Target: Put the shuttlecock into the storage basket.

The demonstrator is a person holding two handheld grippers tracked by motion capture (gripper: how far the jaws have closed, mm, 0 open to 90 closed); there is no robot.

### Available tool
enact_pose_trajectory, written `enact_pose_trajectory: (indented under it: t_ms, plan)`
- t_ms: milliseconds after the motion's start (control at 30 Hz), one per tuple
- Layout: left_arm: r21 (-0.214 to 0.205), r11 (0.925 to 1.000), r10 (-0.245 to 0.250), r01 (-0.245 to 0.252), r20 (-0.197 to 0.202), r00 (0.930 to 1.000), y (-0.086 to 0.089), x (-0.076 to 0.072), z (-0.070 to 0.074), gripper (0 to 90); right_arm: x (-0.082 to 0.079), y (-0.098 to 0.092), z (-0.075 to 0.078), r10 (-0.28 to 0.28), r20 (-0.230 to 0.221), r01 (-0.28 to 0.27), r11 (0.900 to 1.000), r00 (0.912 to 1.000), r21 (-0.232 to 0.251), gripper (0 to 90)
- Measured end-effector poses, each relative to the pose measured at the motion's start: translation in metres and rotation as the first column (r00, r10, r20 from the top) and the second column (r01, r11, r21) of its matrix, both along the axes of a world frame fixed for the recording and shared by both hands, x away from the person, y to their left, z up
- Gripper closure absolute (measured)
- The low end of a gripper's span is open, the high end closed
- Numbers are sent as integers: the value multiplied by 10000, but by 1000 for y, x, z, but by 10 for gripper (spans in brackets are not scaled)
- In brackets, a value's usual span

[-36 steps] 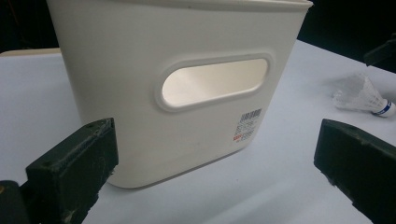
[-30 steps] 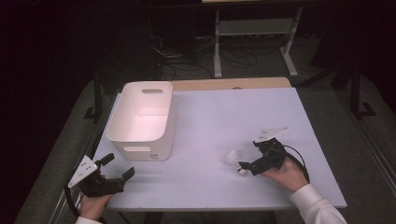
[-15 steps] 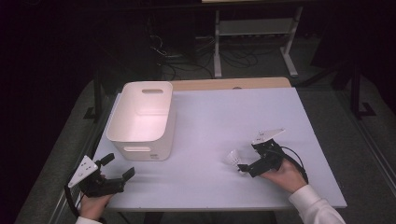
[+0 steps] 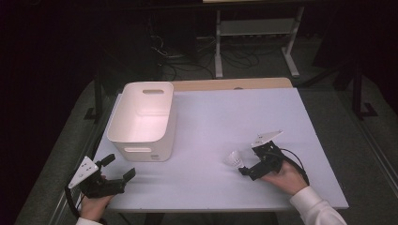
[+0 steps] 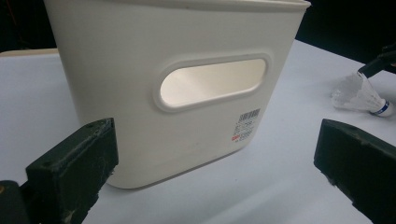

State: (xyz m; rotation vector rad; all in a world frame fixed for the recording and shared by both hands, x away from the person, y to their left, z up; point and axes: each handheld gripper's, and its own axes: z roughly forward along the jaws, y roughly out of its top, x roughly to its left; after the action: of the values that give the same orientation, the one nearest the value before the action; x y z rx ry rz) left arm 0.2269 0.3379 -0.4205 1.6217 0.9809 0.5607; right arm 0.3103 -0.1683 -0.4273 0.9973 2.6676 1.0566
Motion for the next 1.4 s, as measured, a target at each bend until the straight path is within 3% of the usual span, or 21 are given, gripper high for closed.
enact_pose_trajectory:
  t_ms: [700, 833, 933, 1100, 1400]
  plan:
    - [71, 10000, -42, 42, -13, 10000, 0, 0, 0, 0, -3, 8, -5, 79, -683, -113, 9987, 9976, -501, 0]
    - [47, 10000, -42, 42, -20, 10000, 0, 0, 0, 0, -3, 10, -4, -53, -1023, 2, 9987, 9947, -500, 127]
    - [56, 10000, -42, 42, -14, 10000, 0, 0, 0, 0, -3, 10, -4, -170, -1175, 112, 9987, 9929, -497, 149]
    - [39, 10000, -50, 50, -20, 10000, 0, 0, 0, 0, -3, 10, -2, -211, -1523, 144, 9989, 9881, -447, 316]
    - [149, 9999, -83, 84, -43, 10000, 0, 0, 0, 0, -4, 14, -1, -439, -1783, 328, 9974, 9830, -645, 436]
